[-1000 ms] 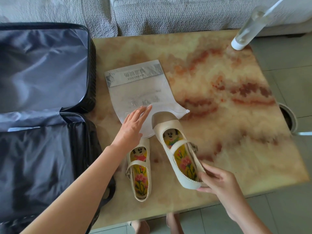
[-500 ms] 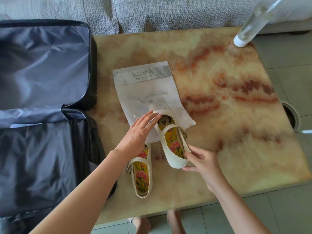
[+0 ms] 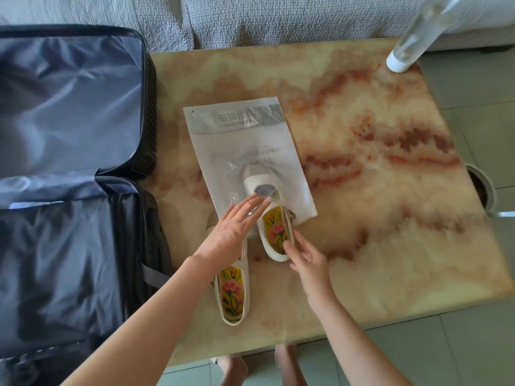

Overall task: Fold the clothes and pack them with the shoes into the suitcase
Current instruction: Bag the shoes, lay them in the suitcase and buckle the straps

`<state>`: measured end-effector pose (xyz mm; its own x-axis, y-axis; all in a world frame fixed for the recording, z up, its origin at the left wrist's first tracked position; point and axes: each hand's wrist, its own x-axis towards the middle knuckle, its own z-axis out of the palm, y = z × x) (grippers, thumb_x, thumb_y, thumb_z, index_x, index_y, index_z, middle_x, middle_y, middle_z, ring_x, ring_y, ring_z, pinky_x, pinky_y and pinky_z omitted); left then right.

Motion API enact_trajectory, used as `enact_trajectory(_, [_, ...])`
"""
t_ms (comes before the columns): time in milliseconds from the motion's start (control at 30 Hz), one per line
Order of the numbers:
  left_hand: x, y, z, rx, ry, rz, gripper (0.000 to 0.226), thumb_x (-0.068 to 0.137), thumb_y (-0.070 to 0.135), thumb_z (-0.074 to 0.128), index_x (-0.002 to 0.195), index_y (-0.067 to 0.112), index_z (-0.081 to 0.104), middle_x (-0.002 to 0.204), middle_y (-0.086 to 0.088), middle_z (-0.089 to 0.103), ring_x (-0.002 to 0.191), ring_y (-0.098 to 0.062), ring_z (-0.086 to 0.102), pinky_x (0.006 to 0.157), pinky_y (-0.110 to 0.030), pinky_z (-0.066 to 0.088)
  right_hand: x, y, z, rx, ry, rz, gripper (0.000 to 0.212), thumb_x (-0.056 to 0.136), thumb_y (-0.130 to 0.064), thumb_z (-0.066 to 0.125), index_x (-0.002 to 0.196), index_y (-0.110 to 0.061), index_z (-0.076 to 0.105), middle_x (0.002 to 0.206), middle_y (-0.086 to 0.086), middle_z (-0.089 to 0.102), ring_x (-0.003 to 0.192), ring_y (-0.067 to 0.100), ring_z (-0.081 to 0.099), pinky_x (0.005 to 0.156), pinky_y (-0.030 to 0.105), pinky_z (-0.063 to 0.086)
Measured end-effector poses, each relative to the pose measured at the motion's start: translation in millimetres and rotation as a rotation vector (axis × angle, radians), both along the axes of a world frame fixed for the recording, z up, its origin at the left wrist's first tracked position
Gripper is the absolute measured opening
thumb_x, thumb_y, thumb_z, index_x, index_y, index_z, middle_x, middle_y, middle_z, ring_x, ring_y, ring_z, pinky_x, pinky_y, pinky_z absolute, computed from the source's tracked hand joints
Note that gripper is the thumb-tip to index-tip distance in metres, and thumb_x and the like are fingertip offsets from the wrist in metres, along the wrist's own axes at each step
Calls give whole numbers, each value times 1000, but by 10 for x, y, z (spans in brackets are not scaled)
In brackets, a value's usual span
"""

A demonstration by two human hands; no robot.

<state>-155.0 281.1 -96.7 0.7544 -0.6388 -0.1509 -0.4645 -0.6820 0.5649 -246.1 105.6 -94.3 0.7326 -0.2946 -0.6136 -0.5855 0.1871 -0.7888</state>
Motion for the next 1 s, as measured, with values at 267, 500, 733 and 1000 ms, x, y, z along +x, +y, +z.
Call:
enact_trajectory(267, [-114,-9,-46,85,-124,309,115,69,-27,43,149,42,-2,159,5,-6,146,-28,-15,110,-65,2,-256,313,-250,-242,78,-6,83,71,-21,83,142,-26,39,122,-5,56,80,10,68,49,28,54])
enact_trajectory(500, [-44,49,1,-97,-42,213,114,73,-27,47,149,43,-2,159,12,-12,148,-17,0,80,-23,54,-138,406,-267,-205,-7,-288,33,80,-12,74,112,-3,67,104,14,68,85,18,70,71,32,60])
enact_trajectory(733, [48,42,8,-144,16,154,118,62,-34,39,152,32,2,158,14,-14,147,-15,7,75,-28,56,201,431,-143,-248,-125,-405,26,81,-8,74,94,-29,70,99,14,68,82,22,70,75,37,58])
enact_trajectory(1000, [97,85,65,-182,33,101,118,61,-34,35,152,34,3,159,16,-10,146,-11,10,88,-31,54,453,469,-92,-188,-194,-453,25,82,-5,72,93,-28,70,100,15,67,84,22,69,73,28,55])
